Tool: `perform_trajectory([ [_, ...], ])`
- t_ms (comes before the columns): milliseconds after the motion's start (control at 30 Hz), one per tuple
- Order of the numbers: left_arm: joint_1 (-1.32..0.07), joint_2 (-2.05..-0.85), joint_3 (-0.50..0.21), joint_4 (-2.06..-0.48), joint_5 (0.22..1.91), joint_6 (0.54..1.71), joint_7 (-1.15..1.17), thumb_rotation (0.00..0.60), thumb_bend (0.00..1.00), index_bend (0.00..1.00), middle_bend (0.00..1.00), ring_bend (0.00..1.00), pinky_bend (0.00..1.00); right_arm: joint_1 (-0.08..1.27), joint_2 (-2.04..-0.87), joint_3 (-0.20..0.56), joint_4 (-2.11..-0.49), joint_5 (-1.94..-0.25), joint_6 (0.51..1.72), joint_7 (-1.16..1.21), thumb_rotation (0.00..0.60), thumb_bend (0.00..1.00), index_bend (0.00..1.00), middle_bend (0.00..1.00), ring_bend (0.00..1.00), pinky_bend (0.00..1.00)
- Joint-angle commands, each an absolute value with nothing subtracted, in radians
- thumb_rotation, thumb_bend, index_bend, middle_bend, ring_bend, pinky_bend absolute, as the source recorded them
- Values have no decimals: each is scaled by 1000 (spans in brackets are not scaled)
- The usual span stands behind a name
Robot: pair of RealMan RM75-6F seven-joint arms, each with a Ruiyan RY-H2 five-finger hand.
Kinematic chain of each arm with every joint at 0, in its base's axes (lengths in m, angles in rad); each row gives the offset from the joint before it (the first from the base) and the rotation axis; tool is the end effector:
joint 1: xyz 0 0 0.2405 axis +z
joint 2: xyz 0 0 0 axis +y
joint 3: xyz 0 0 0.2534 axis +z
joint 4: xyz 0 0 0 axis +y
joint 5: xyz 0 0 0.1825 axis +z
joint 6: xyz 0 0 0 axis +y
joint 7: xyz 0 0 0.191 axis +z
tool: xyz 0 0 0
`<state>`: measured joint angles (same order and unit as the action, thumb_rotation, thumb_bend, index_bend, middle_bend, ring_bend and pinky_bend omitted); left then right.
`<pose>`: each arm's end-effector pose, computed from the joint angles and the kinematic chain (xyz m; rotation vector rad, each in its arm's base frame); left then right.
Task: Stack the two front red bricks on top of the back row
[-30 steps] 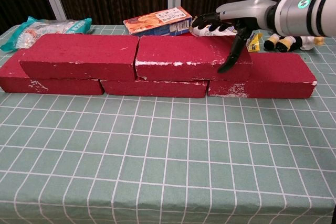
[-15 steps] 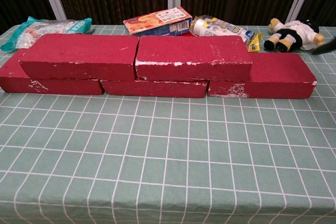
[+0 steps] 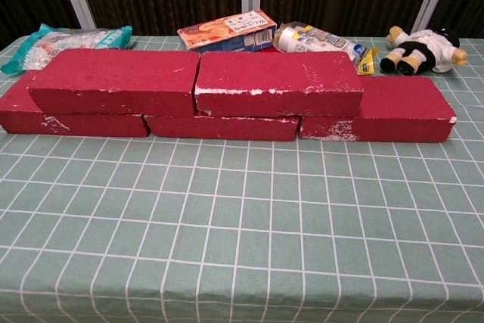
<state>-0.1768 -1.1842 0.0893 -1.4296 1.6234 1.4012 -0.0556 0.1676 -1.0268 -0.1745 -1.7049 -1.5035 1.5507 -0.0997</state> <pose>-0.3054 0.2254 0.1308 -1.6817 -0.9018 -0.8243 -0.2881 -0.2062 0.1800 1.5397 -0.8803 0.7733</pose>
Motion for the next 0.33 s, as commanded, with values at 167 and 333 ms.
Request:
perform_trajectory([
  [167, -153, -1192, 101, -1411, 1641, 1433, -77, 600, 0, 34, 0, 0, 0, 64, -1067, -168, -1630, -1532, 1646, -36, 600, 0, 0, 0, 0, 0],
  [333, -144, -1200, 101, -1402, 1648, 1445, -87, 600, 0, 34, 0, 0, 0, 37, -1076, -153, -1598, -1546, 1655, -12, 600, 0, 0, 0, 0, 0],
])
